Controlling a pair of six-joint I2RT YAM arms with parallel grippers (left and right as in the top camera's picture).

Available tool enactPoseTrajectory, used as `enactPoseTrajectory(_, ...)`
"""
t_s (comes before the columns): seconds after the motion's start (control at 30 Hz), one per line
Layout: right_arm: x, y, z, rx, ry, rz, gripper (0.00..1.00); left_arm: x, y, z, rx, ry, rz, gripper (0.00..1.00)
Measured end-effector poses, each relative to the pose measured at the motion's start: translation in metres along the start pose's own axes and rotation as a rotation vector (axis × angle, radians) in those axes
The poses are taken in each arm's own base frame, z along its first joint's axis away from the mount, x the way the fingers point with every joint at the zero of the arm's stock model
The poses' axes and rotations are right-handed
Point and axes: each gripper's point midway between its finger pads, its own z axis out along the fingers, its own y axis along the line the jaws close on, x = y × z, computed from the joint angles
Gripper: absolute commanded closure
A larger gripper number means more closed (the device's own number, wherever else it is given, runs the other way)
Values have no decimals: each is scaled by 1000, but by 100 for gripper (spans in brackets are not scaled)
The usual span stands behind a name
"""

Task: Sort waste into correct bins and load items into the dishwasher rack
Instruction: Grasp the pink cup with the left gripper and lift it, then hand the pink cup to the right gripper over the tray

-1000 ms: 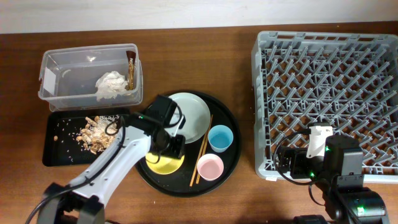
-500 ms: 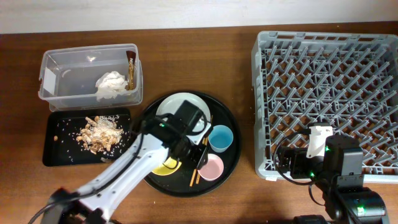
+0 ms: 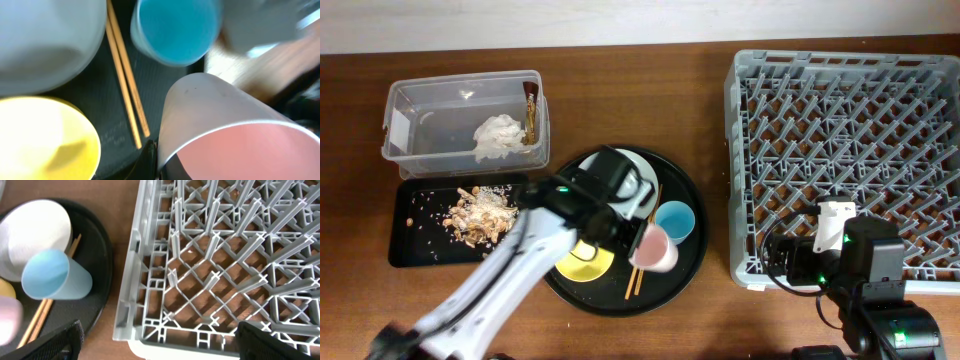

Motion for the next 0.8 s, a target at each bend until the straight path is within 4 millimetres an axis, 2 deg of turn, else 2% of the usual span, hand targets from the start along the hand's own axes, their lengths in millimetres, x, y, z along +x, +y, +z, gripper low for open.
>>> enactPoseTrajectory(0.03,-3,-1,0,5,-14,18,2,-18,-2,-27,42,-112,-3,100)
enactPoseTrajectory(0.1,-17,1,0,-5,-68,49,2,-46,-1,-52,132,-253,-10,100)
enactPoseTrajectory(0.17,-26,13,3,-77,-86,48,2,-71,0,-67,243,-353,-2,100)
enactPoseTrajectory(0.2,-29,23,5,-134,-85,37,2,-84,-1,-76,319,-406,10,100)
enactPoseTrajectory(0.23,-30,43,7,-248,-69,15,2,-96,-5,-86,421,-453,39,100)
enactPoseTrajectory(0.27,-30,55,10,-323,-49,4,2,-100,-11,-92,521,-462,58,100)
enactPoseTrajectory(0.37,-42,102,6,-638,-48,-58,2,-96,-28,-90,722,-407,80,100)
enactPoseTrajectory(0.5,-49,135,-2,-924,-34,-101,2,-93,-35,-79,860,-334,56,100)
enactPoseTrajectory(0.67,-51,152,1,-1148,8,-105,2,-85,-58,-77,933,-287,101,100)
enactPoseTrajectory(0.8,-55,158,-7,-1247,-15,-139,2,-82,-68,-74,946,-264,119,100)
